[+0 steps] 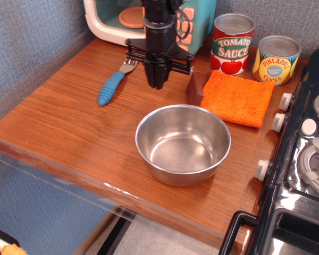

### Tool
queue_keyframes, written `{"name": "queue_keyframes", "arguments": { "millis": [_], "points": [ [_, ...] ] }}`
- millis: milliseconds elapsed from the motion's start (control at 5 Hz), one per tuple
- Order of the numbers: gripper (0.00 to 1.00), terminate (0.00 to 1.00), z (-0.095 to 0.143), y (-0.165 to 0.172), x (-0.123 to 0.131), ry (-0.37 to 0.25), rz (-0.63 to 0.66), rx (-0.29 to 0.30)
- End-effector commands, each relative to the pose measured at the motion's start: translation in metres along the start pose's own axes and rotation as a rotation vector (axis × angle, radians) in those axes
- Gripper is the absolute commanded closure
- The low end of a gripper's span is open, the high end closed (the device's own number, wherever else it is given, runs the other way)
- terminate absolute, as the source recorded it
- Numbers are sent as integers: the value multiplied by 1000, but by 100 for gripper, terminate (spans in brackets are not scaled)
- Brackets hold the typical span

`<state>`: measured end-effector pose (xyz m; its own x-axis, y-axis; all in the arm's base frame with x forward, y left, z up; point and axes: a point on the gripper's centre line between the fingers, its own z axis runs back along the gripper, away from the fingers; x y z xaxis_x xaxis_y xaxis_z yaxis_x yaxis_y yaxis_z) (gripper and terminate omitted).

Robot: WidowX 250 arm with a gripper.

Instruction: Put the chocolate bar directly behind the silver bowl.

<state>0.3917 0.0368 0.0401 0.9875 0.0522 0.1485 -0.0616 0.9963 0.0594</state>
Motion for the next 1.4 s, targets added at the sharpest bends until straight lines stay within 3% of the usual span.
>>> {"name": "queue_keyframes", "arguments": {
  "millis": [0,200,400,600,1000,1200],
  "points": [
    [100,0,27,17,10,-64,39,-9],
    [0,0,35,17,7,-62,32,-18],
    [0,0,44,17,5,-76,31,-22],
    [0,0,49,19,-1,-53,80,40],
    [0,0,49,19,-1,-53,80,40],
    [0,100,49,19,-1,-53,80,40]
  ]
}}
